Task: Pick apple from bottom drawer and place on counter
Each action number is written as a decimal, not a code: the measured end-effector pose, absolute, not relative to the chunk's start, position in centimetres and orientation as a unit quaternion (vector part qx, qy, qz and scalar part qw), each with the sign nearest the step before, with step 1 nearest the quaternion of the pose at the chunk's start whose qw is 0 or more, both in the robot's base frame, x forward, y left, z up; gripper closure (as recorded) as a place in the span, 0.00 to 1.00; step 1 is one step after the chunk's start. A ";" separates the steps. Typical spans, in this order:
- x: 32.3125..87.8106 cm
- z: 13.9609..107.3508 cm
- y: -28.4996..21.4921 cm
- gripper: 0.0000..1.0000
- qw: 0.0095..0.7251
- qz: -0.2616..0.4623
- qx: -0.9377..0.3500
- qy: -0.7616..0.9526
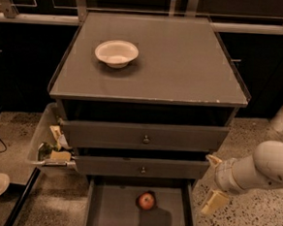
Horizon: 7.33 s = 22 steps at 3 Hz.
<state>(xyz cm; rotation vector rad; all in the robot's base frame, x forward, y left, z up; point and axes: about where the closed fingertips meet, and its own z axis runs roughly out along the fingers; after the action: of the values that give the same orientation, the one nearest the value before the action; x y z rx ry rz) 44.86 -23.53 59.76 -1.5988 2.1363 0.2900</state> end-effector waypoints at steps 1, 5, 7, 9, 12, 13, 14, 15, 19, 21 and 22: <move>45.3 55.1 -23.8 0.00 0.248 0.125 -0.596 0.754; 45.8 43.9 -25.5 0.00 0.249 0.180 -0.573 0.759; 47.1 35.0 -24.8 0.00 0.257 0.195 -0.566 0.759; 48.7 28.7 -21.6 0.00 0.279 0.204 -0.607 0.715; 51.1 24.4 -19.9 0.00 0.319 0.251 -0.616 0.675; 51.3 23.3 -18.6 0.00 0.320 0.252 -0.616 0.674; 52.9 21.1 -16.7 0.00 0.323 0.262 -0.600 0.684; 54.4 19.3 -15.4 0.00 0.326 0.274 -0.582 0.693; 55.5 13.7 -10.5 0.00 0.351 0.282 -0.576 0.682; 56.1 13.3 -10.1 0.18 0.368 0.265 -0.580 0.677; 56.1 13.3 -10.1 0.41 0.368 0.266 -0.580 0.677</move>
Offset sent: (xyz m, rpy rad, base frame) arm 0.0171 -0.0142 -0.1436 0.1722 -0.0390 0.1635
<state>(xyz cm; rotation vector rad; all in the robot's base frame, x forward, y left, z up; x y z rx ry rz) 56.10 -10.07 13.35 -1.4885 1.7391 0.6819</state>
